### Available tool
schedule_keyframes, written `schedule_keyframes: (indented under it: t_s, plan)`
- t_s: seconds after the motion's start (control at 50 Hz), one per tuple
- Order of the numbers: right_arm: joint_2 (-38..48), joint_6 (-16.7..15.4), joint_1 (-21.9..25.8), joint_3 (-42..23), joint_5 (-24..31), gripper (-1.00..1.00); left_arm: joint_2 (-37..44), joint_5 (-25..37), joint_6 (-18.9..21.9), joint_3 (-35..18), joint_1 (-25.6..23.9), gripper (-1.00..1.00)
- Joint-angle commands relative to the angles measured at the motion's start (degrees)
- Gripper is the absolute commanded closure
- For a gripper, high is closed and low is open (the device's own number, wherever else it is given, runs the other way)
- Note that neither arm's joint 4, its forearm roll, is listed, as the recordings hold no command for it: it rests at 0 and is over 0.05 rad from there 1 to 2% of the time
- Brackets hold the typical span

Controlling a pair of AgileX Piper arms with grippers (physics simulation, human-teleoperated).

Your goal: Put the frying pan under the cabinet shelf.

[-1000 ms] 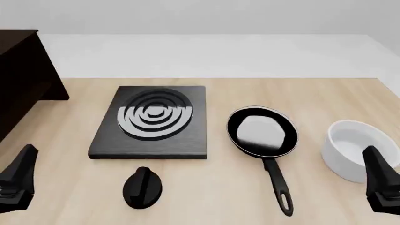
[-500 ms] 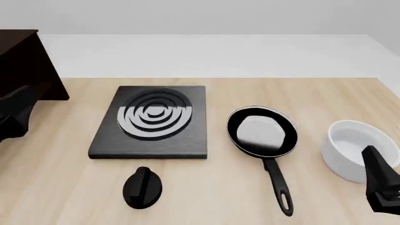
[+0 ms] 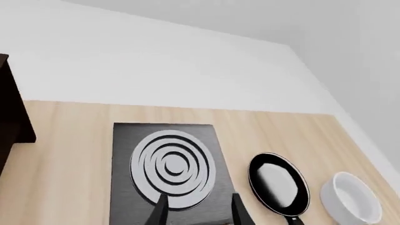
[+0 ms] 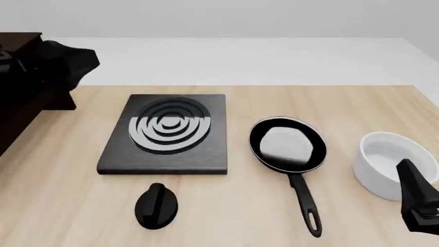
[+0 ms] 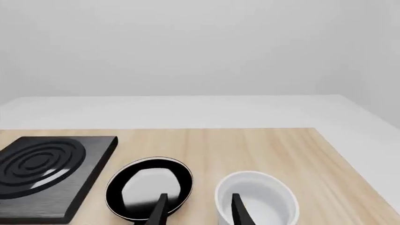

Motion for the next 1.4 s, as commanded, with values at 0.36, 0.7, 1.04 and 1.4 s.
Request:
schedule_keyframes:
  t_s: [0.36,0.7,1.04,1.4]
  plan:
    - [0.14,0.0,-0.02,0.09,-0.21,-1.0,18.0,7.25,-2.26,-14.63,-12.39,-1.0]
    - [0.35,0.04,-0.02,0.1,-0.42,-1.0,27.56,10.33,-3.04,-24.35,-16.67,-1.0]
    - [0.44,0.02,-0.03,0.12,-0.53,-1.0,34.33,5.27,-6.08,-24.15,-22.16,-1.0]
    - [0.88,0.03,-0.03,0.19,-1.03,-1.0,39.93,0.52,-8.45,-24.08,-25.75,-1.0]
